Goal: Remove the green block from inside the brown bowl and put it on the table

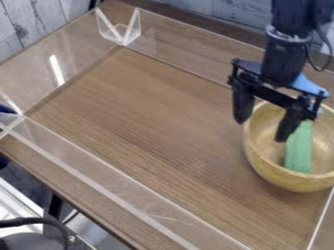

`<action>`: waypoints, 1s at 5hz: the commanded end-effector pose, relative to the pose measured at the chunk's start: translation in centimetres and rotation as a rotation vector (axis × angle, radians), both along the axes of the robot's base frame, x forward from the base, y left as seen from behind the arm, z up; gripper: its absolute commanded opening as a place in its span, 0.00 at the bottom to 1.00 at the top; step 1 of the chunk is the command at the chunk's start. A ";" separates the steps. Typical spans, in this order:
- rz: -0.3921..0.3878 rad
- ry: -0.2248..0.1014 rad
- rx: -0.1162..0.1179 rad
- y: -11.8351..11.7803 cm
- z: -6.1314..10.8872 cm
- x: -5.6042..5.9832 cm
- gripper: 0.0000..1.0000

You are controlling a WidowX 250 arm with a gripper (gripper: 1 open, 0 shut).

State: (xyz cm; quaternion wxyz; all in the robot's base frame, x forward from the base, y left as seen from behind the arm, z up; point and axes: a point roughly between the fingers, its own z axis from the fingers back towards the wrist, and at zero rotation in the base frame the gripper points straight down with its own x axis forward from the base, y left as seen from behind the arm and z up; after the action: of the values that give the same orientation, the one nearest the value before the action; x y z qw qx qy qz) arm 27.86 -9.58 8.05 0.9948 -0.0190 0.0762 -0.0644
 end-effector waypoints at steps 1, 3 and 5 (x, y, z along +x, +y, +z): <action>-0.011 -0.062 -0.025 -1.4 0.9 1.3 1.00; -0.021 -0.052 -0.031 -2.2 -0.6 1.8 1.00; -0.021 -0.059 -0.036 -2.8 -1.7 2.3 1.00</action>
State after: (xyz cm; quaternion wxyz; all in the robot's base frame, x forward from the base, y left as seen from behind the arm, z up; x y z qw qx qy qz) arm 29.12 -11.75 4.75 0.9941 -0.0249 0.0772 -0.0717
